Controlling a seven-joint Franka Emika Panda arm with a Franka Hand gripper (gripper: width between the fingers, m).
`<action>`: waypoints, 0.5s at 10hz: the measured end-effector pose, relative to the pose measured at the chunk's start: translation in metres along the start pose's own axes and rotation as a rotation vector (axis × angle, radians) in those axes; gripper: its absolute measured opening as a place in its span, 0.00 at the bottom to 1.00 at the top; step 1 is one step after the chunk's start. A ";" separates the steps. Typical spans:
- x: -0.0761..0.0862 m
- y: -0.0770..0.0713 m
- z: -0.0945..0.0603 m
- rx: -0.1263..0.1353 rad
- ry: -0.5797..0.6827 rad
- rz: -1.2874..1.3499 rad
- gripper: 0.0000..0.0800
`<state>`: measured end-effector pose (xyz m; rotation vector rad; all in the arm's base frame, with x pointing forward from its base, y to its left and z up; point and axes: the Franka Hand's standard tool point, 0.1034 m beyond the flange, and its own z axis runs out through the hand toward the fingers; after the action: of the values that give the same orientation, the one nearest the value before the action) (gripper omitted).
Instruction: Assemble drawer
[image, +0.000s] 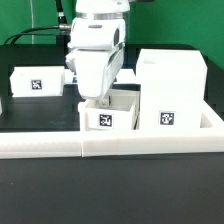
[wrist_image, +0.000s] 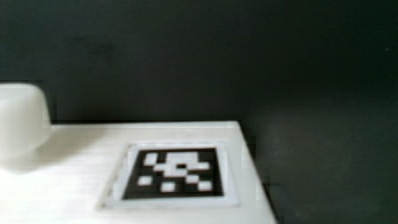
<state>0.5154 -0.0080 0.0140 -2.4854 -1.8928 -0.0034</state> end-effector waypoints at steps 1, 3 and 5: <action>0.004 0.001 -0.002 -0.001 -0.001 0.001 0.06; 0.006 0.000 -0.002 -0.002 -0.005 -0.013 0.06; 0.005 0.000 -0.001 0.000 -0.005 -0.012 0.06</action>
Offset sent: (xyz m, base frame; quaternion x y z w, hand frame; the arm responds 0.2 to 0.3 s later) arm 0.0000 0.0000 0.0000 0.0000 0.0000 0.0000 1.0000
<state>0.5163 -0.0030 0.0154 -2.4762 -1.9100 0.0024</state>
